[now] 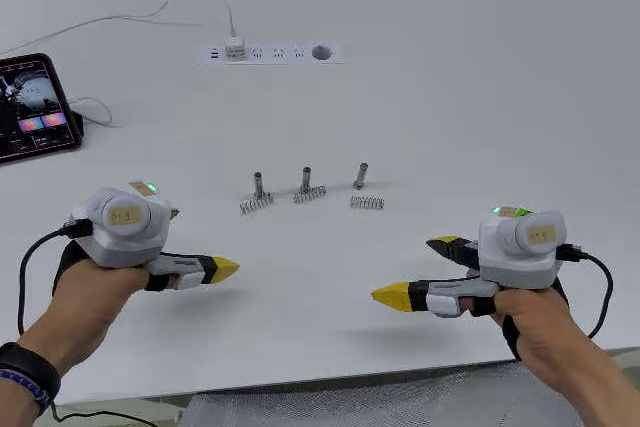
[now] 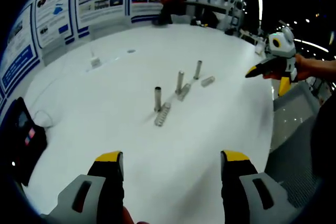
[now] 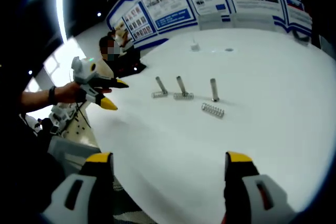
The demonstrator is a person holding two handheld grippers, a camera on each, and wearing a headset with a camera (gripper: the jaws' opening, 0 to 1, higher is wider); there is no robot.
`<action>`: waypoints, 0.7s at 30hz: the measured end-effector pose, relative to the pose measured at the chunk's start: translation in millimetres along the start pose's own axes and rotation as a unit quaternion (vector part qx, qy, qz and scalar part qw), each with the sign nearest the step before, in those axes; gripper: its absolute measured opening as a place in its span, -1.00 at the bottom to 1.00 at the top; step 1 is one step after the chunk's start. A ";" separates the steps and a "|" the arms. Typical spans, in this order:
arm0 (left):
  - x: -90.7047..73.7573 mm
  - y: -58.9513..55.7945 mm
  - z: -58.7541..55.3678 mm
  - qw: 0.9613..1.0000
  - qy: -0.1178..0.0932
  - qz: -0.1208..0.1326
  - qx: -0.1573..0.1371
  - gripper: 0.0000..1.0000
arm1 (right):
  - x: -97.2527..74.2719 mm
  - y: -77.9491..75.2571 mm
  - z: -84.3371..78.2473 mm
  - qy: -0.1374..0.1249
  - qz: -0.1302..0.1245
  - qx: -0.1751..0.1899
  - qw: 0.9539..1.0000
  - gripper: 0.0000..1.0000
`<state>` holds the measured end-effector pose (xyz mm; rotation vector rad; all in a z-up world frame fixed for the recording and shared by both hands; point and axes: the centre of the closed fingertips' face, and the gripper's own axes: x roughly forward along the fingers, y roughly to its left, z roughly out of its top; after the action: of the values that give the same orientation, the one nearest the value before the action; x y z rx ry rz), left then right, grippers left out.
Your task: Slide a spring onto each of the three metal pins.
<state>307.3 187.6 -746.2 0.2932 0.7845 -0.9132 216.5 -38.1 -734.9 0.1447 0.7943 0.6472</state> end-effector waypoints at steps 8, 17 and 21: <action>11.5 -4.8 5.0 1.000 0.006 -0.013 0.012 0.51 | -1.4 -0.9 1.5 -0.001 -0.002 -0.007 1.000 0.78; 26.5 -6.2 13.9 0.999 0.008 -0.023 0.021 0.44 | -4.0 -2.5 4.4 -0.004 -0.009 -0.020 1.000 0.77; 34.7 -8.9 17.6 0.999 0.009 -0.031 0.022 0.43 | -5.2 -2.7 7.0 -0.009 -0.009 -0.021 1.000 0.77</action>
<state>321.3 152.1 -758.1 0.3182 0.7930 -0.9879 220.0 -42.4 -727.7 0.1048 0.7636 0.6447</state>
